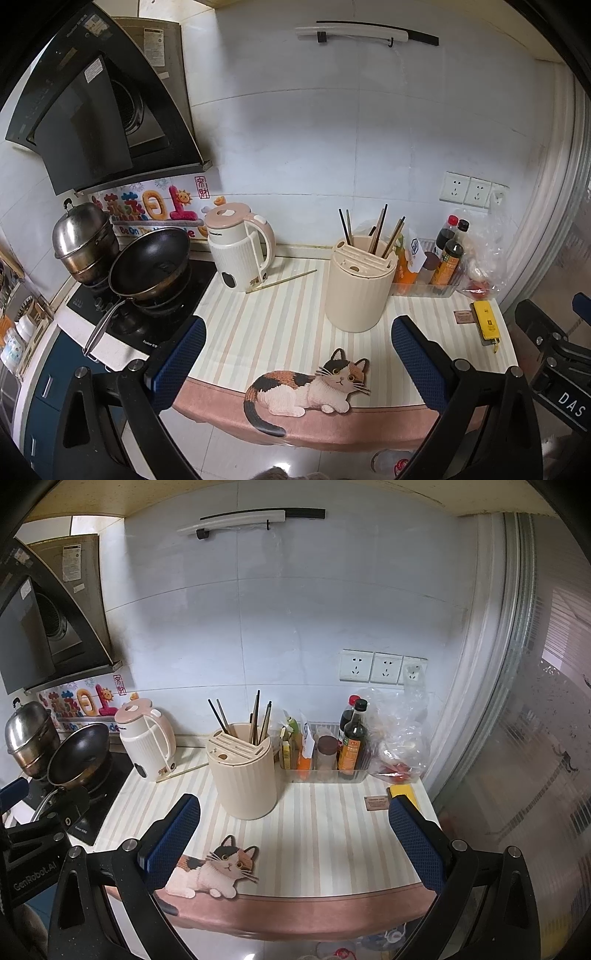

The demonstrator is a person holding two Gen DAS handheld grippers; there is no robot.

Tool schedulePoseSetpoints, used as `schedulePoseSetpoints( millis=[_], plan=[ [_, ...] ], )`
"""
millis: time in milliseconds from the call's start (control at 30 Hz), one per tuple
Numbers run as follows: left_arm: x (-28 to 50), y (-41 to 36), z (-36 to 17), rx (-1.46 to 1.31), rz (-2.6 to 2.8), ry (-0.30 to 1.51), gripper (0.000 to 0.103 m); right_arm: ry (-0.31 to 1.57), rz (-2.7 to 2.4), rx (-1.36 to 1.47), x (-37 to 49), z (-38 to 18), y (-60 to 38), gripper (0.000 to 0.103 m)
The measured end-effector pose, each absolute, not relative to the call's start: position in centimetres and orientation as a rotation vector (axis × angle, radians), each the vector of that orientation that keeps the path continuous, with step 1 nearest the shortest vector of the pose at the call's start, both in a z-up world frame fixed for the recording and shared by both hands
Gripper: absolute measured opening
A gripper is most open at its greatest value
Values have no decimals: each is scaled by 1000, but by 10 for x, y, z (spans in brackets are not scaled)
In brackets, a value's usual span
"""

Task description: Organize utensils

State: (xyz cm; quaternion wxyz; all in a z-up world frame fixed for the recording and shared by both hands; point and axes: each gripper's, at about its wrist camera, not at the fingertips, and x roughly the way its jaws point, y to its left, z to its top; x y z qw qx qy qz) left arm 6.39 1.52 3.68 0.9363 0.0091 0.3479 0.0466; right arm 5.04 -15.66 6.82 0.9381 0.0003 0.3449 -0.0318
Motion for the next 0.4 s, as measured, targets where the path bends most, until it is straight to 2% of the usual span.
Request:
schedulePoseSetpoints(
  millis=[400],
  plan=[
    [63, 12, 34, 0, 86, 709, 103, 706, -65, 0, 52, 68, -155, 103]
  ],
)
